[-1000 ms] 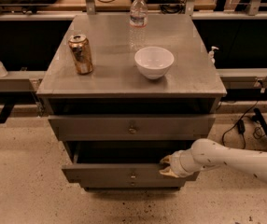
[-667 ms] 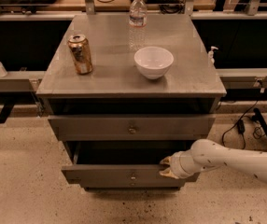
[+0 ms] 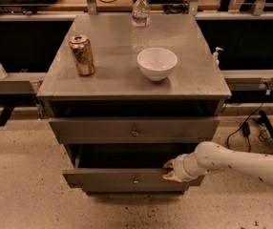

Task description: Open middle drawer

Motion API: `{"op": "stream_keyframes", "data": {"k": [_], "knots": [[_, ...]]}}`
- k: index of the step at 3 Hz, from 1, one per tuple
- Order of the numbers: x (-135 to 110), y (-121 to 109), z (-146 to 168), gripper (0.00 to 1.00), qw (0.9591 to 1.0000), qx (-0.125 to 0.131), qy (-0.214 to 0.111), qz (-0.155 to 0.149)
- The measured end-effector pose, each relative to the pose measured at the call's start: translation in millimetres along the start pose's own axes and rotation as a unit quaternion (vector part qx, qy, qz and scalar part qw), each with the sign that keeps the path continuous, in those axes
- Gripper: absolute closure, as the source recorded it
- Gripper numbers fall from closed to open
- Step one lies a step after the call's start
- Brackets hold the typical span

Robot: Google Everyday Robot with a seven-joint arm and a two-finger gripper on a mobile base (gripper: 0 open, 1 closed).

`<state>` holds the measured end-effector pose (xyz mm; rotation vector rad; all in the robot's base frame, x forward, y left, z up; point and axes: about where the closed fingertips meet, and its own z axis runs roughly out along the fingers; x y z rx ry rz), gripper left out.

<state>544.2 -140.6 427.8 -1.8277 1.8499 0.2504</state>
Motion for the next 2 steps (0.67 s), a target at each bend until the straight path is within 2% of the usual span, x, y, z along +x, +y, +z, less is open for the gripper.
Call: {"op": "stream_keyframes", "data": {"k": [2], "knots": [[-1.7,2.5,3.8,0.12,1.0000,-0.006,0.001,0.001]]}}
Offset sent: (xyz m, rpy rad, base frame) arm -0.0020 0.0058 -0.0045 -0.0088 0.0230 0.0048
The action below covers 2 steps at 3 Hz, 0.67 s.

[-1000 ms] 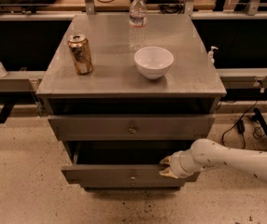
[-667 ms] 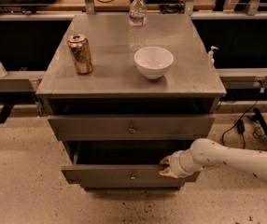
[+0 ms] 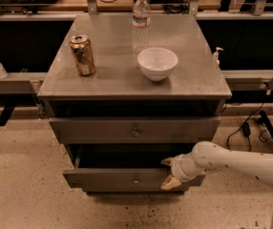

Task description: Open middle drawer

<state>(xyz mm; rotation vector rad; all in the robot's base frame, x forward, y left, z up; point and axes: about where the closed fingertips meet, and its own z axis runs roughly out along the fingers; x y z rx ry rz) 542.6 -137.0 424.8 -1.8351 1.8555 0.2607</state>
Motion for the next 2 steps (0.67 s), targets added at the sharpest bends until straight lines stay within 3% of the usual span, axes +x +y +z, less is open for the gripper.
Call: {"op": "stream_keyframes", "data": {"k": [1,2], "knots": [[-5.1,8.6,4.4,0.00,0.9999,-0.013,0.000,-0.002],[-10.0,25.0,5.6,0.17,0.9994,-0.035,0.002,-0.008]]}}
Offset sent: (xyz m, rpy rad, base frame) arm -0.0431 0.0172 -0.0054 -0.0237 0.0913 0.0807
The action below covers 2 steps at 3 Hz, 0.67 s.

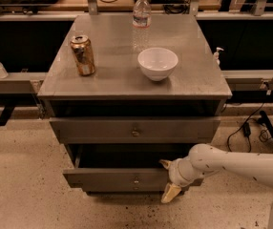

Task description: Open middle drawer

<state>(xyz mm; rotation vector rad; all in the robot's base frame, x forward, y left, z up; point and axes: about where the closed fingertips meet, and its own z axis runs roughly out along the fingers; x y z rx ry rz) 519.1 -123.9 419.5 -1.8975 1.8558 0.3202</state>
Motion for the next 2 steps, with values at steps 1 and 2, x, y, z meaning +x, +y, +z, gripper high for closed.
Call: {"op": "stream_keyframes", "data": {"k": [1,2], "knots": [[3.8,24.1,-2.3,0.40,0.9996,-0.028,0.007,0.004],[3.3,44.0,-16.6,0.63,0.9990,-0.043,0.000,0.005]]}}
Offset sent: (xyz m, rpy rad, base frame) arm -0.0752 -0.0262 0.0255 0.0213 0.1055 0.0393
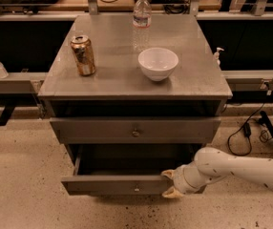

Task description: Open middle drawer

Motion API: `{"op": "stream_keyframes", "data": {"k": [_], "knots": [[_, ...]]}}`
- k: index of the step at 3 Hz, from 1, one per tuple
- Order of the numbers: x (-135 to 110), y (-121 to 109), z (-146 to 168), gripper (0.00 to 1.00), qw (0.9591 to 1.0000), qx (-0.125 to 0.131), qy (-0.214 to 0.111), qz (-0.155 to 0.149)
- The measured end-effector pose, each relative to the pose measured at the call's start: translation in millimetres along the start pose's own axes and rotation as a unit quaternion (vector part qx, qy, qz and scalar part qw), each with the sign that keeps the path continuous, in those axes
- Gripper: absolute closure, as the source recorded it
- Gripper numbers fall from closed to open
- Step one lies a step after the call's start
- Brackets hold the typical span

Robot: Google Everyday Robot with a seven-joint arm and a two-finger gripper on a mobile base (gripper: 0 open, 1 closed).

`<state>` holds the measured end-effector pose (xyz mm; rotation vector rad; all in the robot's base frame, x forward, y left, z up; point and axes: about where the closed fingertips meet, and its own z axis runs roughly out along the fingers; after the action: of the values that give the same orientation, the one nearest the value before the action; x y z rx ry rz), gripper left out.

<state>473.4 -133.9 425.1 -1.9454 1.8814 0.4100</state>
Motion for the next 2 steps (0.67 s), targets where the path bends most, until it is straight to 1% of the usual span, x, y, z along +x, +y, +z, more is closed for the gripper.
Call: {"op": "stream_keyframes", "data": {"k": [1,2], "knots": [[-2.6,9.1,-10.5,0.87,1.0000,-0.002,-0.007,-0.002],[-11.3,20.3,-29.4,1.00,0.9997,-0.006,-0.021,-0.013]]}}
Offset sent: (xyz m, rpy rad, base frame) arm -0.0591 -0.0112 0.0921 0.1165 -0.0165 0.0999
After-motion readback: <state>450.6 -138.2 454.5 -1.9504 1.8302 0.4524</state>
